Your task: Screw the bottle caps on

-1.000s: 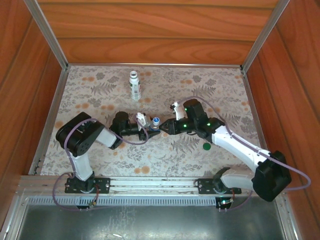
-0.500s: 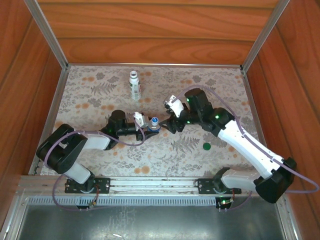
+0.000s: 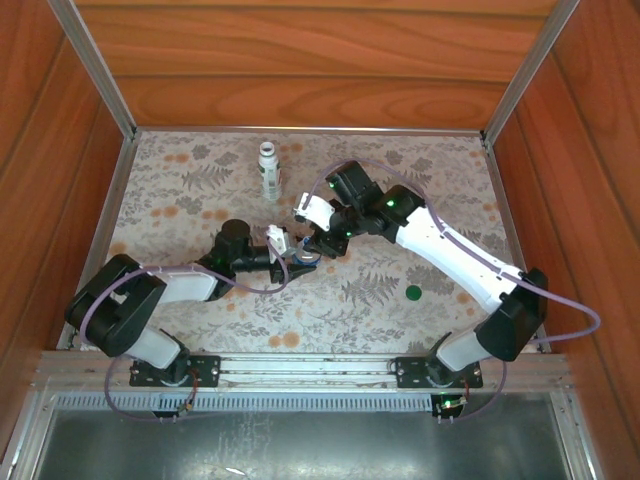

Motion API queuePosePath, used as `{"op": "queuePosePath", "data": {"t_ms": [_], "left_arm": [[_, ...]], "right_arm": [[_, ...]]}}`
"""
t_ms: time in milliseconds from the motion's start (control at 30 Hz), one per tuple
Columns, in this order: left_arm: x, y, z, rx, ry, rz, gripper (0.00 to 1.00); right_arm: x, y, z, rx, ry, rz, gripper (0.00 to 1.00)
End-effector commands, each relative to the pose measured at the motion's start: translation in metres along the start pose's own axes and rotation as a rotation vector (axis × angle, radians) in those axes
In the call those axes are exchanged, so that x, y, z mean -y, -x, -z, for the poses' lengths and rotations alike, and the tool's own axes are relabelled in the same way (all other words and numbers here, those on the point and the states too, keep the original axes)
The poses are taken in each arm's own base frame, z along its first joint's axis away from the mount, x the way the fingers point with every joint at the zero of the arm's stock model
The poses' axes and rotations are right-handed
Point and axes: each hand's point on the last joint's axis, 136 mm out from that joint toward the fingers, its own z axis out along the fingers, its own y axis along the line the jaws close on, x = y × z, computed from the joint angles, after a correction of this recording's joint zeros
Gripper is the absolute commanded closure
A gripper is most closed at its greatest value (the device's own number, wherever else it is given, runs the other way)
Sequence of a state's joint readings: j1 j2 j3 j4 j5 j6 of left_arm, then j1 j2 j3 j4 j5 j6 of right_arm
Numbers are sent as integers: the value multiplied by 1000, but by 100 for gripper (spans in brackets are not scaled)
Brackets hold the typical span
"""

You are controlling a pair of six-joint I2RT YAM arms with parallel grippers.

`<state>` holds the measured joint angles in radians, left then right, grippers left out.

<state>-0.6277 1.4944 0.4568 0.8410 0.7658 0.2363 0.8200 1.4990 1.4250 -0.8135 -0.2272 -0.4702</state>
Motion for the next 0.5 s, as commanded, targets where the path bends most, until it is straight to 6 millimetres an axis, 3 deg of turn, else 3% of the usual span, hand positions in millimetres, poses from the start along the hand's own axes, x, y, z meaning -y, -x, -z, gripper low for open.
{"op": "queuePosePath", "data": {"t_ms": [0,133,467], "left_arm": [[10,5,2,12,-34,-26,35],[11,7,3,16,-38,-29,35],[11,6,3,13,-39,-24,35]], "right_arm": [[-5,0,-2,-20,25,13,43],[-6,-1,-10,-28,42,8,47],[-7,2,-15,-15,66,10,73]]}}
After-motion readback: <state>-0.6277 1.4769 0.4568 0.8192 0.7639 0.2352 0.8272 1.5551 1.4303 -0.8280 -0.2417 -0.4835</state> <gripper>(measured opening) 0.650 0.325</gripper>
